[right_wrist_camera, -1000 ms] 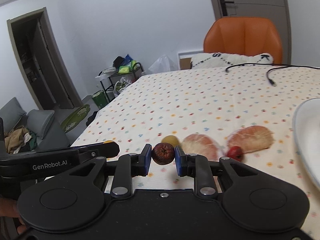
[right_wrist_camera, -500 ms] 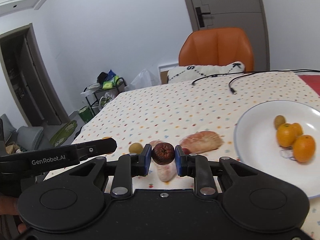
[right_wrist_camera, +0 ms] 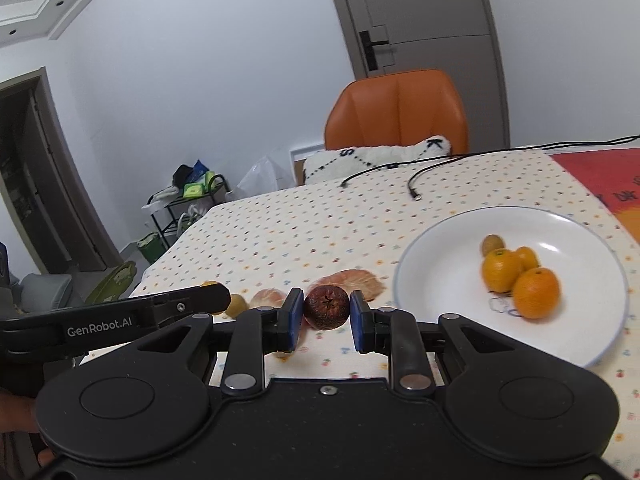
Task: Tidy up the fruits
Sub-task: 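Carry the date and orange over the white plate and open both tools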
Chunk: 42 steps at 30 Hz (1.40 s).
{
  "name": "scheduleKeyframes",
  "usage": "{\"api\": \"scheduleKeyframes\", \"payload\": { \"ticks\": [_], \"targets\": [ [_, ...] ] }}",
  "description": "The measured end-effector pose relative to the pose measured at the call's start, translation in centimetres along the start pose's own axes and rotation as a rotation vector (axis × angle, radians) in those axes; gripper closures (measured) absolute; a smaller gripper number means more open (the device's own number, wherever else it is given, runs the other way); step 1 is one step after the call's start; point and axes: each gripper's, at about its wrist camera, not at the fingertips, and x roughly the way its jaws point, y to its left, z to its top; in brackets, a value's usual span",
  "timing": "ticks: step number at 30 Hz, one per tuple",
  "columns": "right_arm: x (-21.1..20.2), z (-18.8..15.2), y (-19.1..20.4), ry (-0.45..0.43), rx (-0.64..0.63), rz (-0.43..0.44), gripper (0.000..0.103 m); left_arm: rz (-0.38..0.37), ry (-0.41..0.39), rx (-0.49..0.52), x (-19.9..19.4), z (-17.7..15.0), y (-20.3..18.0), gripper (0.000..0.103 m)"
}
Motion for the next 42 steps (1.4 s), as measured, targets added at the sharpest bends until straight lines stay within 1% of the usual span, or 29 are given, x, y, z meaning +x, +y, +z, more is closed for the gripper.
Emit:
{"api": "scheduleKeyframes", "payload": {
  "ticks": [17,32,42],
  "targets": [
    [-4.0,-0.8,-5.2,-0.04,0.068,-0.121,0.08,-0.075,0.014,0.066,2.3,0.0,-5.2,0.08],
    [-6.1,-1.4,-8.4,-0.067,0.119,-0.182,0.08,-0.125,0.049,0.106,4.3,-0.6,-8.2,0.08],
    [-6.3,-1.3,-9.2,-0.075,0.133,-0.206,0.08,-0.161,0.073,0.122,5.8,-0.7,-9.5,0.08]
  ]
}}
